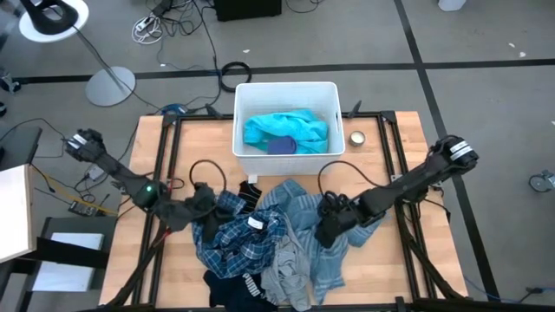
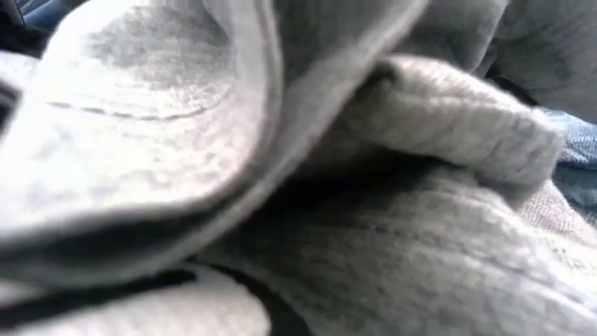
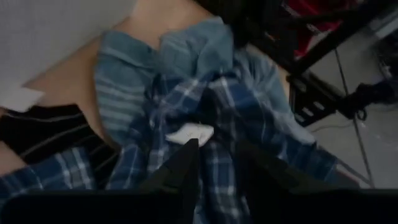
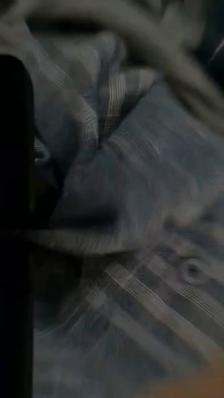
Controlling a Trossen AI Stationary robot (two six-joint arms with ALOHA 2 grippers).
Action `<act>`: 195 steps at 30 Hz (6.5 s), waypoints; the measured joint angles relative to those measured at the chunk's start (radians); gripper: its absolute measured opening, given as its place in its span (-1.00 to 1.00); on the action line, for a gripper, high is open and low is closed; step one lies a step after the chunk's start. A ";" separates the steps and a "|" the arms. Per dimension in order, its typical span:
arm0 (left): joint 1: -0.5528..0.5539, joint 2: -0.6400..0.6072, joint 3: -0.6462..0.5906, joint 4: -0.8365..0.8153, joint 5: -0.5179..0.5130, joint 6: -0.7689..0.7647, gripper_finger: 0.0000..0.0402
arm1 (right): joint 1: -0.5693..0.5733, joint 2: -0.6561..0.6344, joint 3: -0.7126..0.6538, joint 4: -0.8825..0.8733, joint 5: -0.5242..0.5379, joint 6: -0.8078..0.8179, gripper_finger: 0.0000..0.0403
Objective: Sort clothes
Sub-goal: Put the blue towel into the laundry bin
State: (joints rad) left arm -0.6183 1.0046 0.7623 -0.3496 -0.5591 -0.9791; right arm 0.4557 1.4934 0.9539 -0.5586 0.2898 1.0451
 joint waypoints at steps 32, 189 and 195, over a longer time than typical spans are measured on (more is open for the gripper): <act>-0.032 -0.120 -0.212 0.114 0.041 0.193 -0.43 | -0.400 0.012 1.013 0.402 0.378 -0.911 -1.00; -0.027 -0.135 -0.211 0.041 -0.115 -0.154 -0.55 | -0.747 0.273 1.054 0.079 0.181 -1.150 -0.98; -0.025 -0.135 -0.211 0.024 -0.123 -0.152 -0.55 | -0.810 0.284 1.070 -0.327 -0.018 -0.799 -0.97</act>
State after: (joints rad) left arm -0.6428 0.8692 0.5514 -0.3257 -0.6823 -1.1309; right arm -0.3543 1.7770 2.0240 -0.8854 0.2720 0.2459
